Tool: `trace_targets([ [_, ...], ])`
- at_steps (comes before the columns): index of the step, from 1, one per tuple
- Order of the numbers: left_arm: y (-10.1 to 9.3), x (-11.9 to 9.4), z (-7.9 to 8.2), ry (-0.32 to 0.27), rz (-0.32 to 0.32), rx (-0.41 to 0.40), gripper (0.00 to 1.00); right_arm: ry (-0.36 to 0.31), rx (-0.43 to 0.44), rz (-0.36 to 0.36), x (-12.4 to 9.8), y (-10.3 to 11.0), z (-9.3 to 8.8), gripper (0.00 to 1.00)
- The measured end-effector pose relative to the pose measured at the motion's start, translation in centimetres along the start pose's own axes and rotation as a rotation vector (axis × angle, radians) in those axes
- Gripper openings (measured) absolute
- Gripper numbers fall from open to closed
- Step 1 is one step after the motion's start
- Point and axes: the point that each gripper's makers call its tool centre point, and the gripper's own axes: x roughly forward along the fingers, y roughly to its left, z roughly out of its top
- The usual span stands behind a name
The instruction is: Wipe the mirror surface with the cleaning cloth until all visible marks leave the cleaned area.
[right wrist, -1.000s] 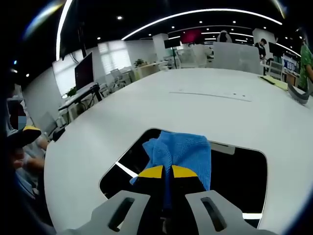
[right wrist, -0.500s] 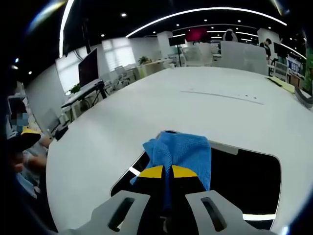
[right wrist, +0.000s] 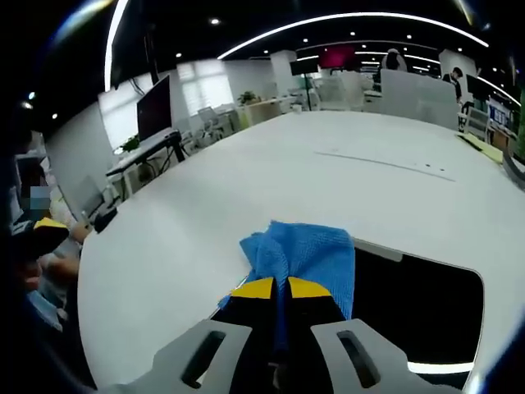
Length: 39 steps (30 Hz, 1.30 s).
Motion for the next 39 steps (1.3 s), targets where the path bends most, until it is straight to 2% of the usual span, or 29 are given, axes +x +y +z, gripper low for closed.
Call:
trace_targets([
  [19,0.1,0.0,-0.1,-0.001,0.002,-0.007,0.98,-0.001,-0.031,0.012,-0.2,0.4,-0.3,0.0],
  [39,-0.1,0.0,-0.1,-0.001,-0.003,-0.004,0.98,-0.001,-0.038,0.038,-2.0,1.9,-1.1,0.0],
])
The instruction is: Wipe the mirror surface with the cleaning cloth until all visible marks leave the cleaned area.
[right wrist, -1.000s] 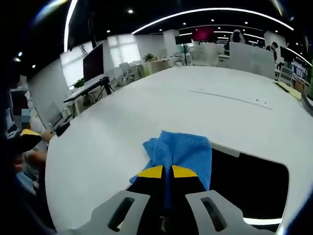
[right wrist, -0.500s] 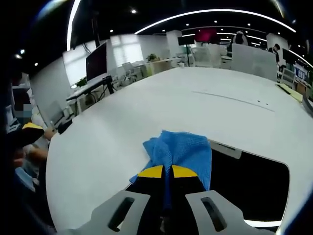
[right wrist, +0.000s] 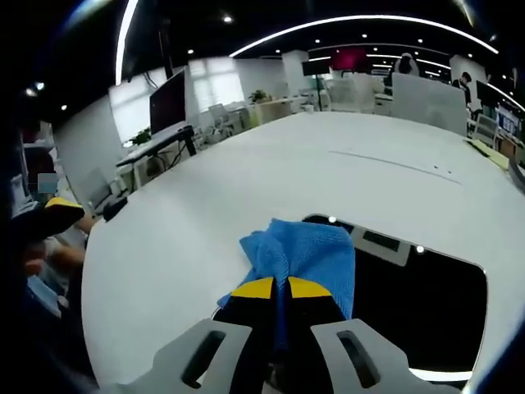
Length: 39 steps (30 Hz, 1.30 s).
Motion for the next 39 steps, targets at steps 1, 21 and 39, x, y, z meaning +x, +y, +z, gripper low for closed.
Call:
trace_targets([
  [1,0.0,0.0,0.0,0.001,0.0,0.001,0.98,0.0,0.0,0.0,0.0,0.0,0.0,0.0],
  [21,-0.6,0.1,0.1,0.001,-0.015,0.007,0.98,-0.001,-0.023,0.023,-0.9,0.9,-0.9,0.0],
  [39,-0.9,0.1,0.1,0.005,-0.018,0.011,0.98,-0.012,-0.046,0.02,-0.7,0.5,-1.1,0.0],
])
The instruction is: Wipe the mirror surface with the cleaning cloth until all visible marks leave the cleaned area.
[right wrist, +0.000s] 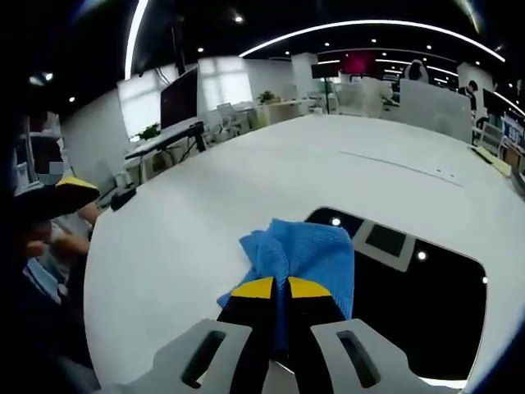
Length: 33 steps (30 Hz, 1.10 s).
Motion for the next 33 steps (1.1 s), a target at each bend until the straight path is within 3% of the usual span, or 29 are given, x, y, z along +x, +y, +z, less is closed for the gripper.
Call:
trace_targets([
  [33,-0.8,0.8,0.8,-0.01,-0.025,0.012,0.98,-0.024,-0.003,-0.042,-3.9,-1.9,-1.8,0.0],
])
